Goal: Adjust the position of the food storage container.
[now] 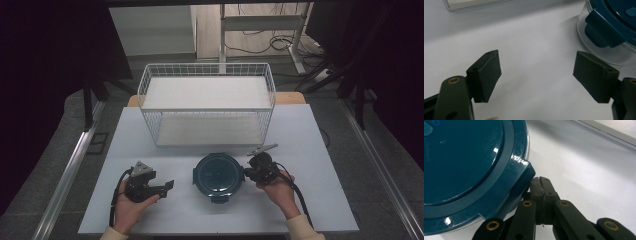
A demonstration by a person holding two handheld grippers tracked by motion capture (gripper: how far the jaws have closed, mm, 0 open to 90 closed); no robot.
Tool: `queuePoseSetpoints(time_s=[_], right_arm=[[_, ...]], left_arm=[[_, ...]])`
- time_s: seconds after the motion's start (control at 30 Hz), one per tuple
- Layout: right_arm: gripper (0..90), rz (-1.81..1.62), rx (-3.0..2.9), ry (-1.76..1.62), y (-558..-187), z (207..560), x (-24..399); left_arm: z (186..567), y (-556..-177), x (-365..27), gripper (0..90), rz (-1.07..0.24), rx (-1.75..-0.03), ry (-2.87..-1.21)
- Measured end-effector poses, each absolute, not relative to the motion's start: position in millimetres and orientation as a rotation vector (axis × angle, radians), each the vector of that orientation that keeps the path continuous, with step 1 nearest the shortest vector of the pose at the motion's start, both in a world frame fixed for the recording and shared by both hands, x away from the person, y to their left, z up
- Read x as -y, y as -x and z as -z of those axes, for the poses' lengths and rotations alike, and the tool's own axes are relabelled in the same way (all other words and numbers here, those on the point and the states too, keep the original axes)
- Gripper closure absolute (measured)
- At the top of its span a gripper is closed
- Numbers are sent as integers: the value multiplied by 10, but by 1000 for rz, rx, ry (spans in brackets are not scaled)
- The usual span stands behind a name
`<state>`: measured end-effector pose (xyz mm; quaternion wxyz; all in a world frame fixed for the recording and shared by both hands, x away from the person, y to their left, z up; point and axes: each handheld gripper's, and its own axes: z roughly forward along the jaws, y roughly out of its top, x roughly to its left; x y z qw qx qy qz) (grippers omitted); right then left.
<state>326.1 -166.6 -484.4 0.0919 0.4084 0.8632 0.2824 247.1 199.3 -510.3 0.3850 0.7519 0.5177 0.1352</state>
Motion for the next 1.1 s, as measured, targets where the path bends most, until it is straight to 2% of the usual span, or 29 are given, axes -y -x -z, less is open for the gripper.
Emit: queuePoseSetpoints(time_s=[0.8,1.1], right_arm=[[898,-870,-2646,-1147,-3111,4874,1341],[897,-938,-2616,-1176,-3118,4816,1418]], left_arm=[[5094,-2483,-2007,216,-344,-1324,-1905],[5074,-2472,-2039,216,-352,-1326,-1892]])
